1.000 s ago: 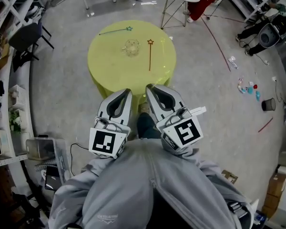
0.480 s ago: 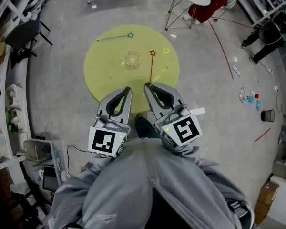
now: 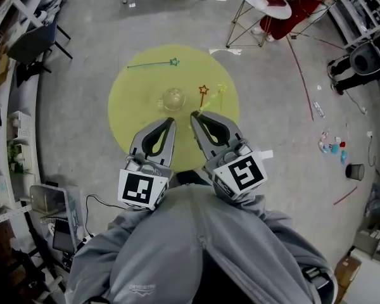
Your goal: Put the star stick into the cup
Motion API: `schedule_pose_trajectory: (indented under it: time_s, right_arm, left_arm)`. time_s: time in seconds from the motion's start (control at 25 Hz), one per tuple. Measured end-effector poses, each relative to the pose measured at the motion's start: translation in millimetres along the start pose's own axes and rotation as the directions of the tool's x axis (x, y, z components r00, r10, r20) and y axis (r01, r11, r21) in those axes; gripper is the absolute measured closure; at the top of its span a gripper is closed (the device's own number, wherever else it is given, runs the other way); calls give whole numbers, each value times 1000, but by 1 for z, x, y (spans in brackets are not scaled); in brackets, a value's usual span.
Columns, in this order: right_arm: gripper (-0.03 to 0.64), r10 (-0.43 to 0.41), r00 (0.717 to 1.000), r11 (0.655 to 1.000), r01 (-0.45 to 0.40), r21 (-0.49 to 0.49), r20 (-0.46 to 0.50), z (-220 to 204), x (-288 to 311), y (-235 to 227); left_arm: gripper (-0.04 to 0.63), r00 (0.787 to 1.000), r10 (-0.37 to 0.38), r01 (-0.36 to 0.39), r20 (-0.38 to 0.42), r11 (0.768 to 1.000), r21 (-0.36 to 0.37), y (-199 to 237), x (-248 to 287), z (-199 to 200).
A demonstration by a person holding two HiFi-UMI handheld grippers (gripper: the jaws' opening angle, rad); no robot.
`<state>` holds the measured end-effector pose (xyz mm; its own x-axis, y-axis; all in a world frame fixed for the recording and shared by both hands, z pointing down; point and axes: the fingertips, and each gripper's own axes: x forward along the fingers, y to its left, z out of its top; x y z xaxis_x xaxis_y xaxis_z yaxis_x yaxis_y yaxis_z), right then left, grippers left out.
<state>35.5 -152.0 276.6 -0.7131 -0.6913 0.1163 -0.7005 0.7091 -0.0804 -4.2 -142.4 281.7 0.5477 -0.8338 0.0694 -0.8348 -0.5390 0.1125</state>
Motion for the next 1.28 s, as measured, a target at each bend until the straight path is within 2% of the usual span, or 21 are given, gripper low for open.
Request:
schedule_pose_trajectory:
  time_s: [0.28, 0.52, 0.92, 1.28]
  right_arm:
    - [581, 45, 999, 999, -45, -1, 4, 6, 25, -44]
    - [581, 74, 997, 997, -74, 1, -3, 2, 34, -47]
    - [581, 62, 998, 998, -62, -18, -1, 21, 61, -34]
    - [581, 19, 1000, 1000, -19, 7, -21, 10, 92, -42]
  left_arm:
    - [578, 999, 49, -49, -6, 999, -1, 12, 40, 3]
    - [578, 997, 76, -76, -12, 997, -7, 21, 45, 0]
    - [578, 999, 52, -52, -10, 999, -1, 52, 42, 16]
    - [578, 999, 30, -30, -37, 999, -11, 84, 52, 6]
